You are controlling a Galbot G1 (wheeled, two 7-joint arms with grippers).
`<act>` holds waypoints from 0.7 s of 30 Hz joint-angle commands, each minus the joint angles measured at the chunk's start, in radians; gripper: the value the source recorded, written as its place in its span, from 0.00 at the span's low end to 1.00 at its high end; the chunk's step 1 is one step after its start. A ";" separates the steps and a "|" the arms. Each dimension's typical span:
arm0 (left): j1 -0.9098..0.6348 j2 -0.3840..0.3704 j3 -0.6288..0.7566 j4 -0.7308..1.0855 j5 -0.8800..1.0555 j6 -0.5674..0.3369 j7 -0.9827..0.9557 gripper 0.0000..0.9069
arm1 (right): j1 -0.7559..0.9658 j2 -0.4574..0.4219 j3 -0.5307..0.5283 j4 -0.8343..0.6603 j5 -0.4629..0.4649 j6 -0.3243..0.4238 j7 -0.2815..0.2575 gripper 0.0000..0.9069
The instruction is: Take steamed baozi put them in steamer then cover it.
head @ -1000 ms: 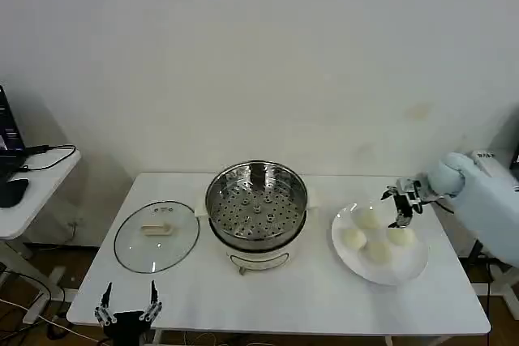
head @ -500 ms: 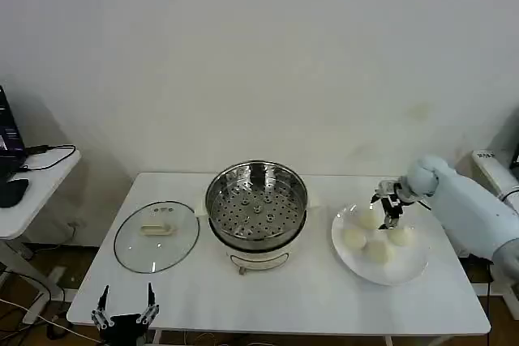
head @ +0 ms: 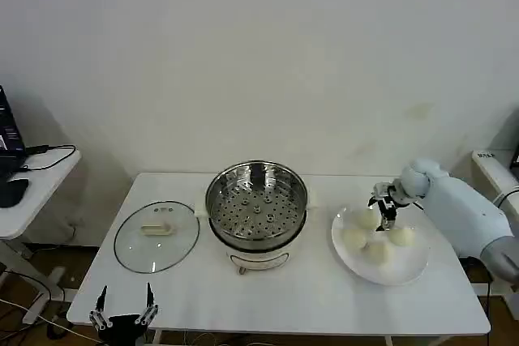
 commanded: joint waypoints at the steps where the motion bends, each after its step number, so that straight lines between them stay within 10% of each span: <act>1: 0.000 0.000 0.000 -0.001 0.000 0.000 -0.001 1.00 | 0.002 0.011 -0.003 -0.017 -0.010 0.003 -0.001 0.84; 8: 0.004 -0.002 0.000 -0.007 0.001 0.000 -0.002 1.00 | 0.003 0.011 -0.003 -0.015 -0.006 0.007 -0.003 0.67; 21: 0.008 -0.001 0.005 -0.017 0.001 0.003 -0.004 1.00 | 0.021 -0.036 -0.009 0.066 0.026 0.004 0.003 0.66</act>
